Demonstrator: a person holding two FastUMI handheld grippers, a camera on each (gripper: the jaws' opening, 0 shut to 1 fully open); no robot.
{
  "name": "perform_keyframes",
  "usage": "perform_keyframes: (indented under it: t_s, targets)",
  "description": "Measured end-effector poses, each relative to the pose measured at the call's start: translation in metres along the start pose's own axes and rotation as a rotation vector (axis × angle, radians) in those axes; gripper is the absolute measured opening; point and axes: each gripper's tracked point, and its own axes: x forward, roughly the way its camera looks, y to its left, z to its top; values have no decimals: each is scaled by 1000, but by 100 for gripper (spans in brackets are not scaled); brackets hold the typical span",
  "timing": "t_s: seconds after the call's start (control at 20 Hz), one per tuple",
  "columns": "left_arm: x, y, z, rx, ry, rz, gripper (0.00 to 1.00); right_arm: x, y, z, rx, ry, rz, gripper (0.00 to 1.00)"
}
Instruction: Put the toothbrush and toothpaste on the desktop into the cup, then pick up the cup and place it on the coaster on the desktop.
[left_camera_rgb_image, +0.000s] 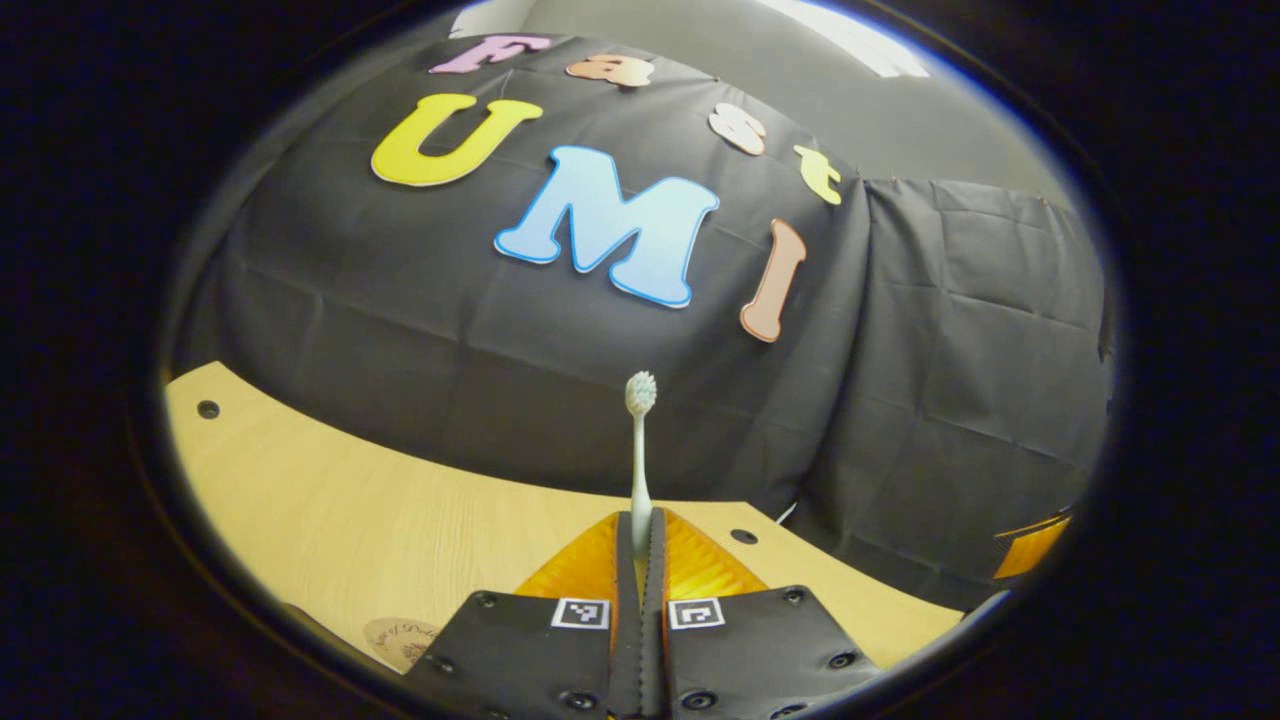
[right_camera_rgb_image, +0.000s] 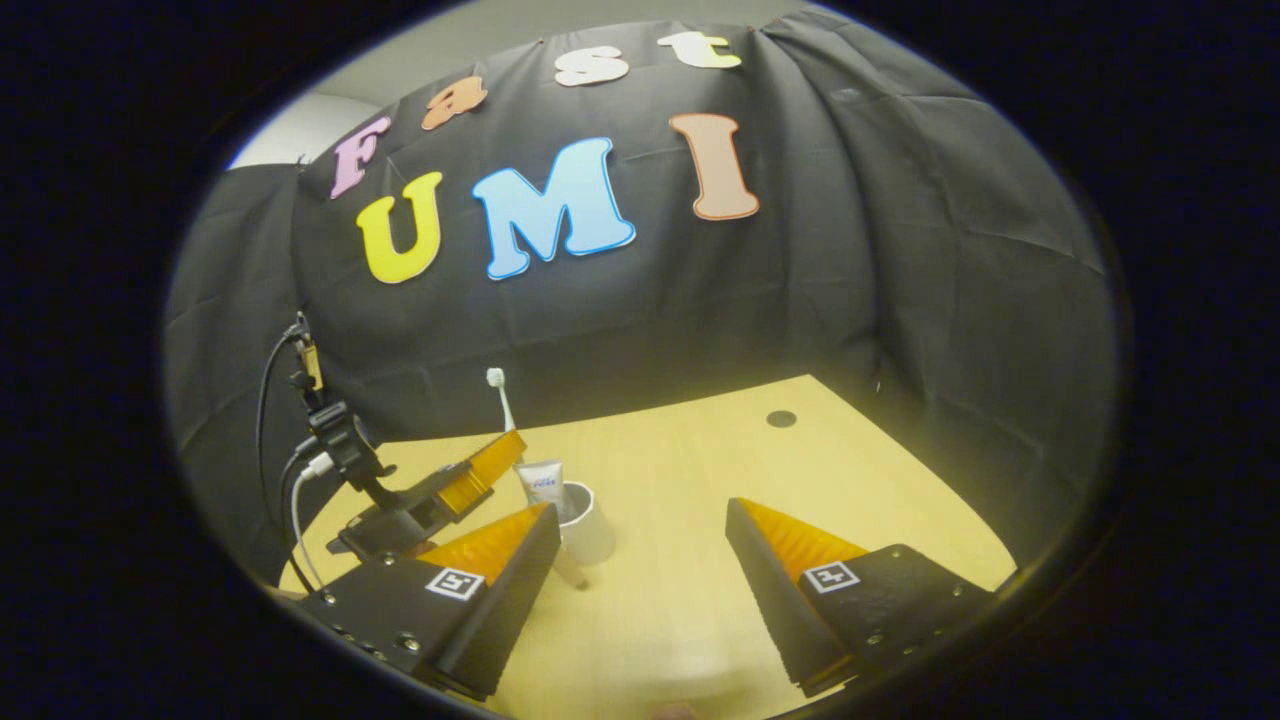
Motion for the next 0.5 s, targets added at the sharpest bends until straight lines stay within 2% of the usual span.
perform_keyframes:
  t_s: [0.3,0.5]
  targets:
    - [-6,-6,-1,54,-48,-5,10,6,8,-3,35,24,48,100]
    - [-9,-3,-1,55,-56,-2,18,8,8,-2,36,29,61,100]
